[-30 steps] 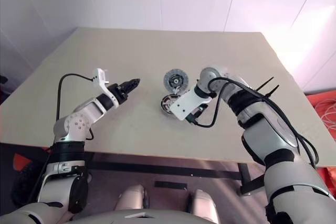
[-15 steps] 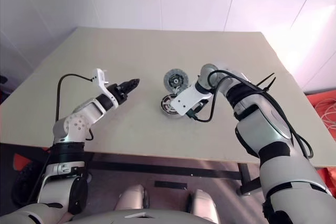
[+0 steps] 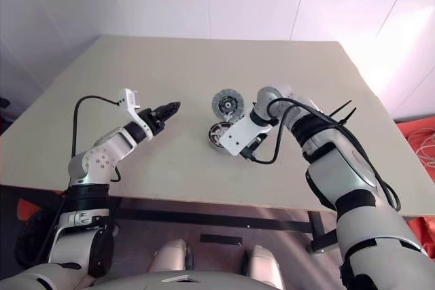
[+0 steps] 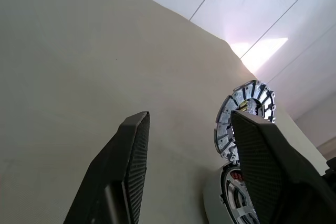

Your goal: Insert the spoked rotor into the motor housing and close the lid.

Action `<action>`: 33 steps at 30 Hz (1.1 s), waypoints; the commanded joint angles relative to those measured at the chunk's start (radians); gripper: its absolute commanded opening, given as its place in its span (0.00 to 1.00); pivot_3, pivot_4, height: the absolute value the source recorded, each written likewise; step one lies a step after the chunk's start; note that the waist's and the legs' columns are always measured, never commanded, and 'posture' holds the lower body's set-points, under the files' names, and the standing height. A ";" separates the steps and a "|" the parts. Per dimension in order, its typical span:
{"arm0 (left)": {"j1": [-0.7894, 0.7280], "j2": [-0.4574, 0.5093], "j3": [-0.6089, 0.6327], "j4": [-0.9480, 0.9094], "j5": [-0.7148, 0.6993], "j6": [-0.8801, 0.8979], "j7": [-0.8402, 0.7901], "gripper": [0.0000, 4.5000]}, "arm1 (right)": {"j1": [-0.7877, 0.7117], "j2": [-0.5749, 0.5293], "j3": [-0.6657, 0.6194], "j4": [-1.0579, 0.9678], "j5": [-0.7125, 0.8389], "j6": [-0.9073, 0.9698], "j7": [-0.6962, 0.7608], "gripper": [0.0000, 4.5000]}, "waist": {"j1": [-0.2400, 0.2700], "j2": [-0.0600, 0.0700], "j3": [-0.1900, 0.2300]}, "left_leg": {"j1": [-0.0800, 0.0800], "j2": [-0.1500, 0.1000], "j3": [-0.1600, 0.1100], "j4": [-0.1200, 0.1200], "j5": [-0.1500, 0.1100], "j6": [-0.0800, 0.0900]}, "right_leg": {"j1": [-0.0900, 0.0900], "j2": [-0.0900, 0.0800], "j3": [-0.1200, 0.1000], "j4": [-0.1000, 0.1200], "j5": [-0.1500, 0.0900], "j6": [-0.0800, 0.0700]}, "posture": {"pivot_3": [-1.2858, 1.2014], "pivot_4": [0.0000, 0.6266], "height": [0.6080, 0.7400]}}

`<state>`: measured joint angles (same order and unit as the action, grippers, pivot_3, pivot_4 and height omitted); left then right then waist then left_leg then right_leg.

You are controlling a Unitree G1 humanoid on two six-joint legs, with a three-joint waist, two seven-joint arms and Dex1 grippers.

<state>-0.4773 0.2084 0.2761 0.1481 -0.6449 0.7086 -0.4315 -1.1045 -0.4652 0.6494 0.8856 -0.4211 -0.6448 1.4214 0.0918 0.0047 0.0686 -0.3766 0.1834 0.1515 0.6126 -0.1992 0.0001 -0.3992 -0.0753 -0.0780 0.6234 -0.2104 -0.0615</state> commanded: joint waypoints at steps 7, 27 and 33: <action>-0.012 0.008 0.006 -0.035 -0.013 -0.007 -0.002 0.57 | 0.009 -0.022 -0.021 -0.047 0.014 0.005 0.014 0.64 | 0.000 0.000 0.000 | 0.000 0.000 0.000 0.000 0.000 0.000 | 0.000 0.000 0.000 0.000 0.000 0.000 | 0.52 0.00 1.00; -0.008 -0.001 0.004 -0.041 -0.014 -0.009 0.001 0.57 | -0.014 -0.007 -0.042 -0.047 0.015 0.013 -0.019 0.01 | 0.001 0.000 0.000 | 0.000 0.000 0.000 0.000 0.000 0.001 | 0.000 0.000 0.000 0.000 0.000 0.000 | 0.52 0.00 1.00; -0.012 -0.004 0.003 -0.035 -0.013 -0.011 0.002 0.57 | -0.007 -0.009 -0.066 -0.056 0.017 0.038 -0.075 0.01 | 0.000 0.000 0.000 | 0.000 0.000 0.000 0.000 0.000 0.000 | 0.000 0.000 0.000 0.000 0.000 0.000 | 0.52 0.00 1.00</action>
<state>-0.4760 0.2021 0.2759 0.1473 -0.6452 0.7088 -0.4305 -1.0841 -0.4717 0.6321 0.8547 -0.4254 -0.6208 1.3756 0.0920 0.0047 0.0686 -0.3770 0.1836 0.1518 0.6126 -0.1995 0.0006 -0.3997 -0.0753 -0.0780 0.6232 -0.2104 -0.0616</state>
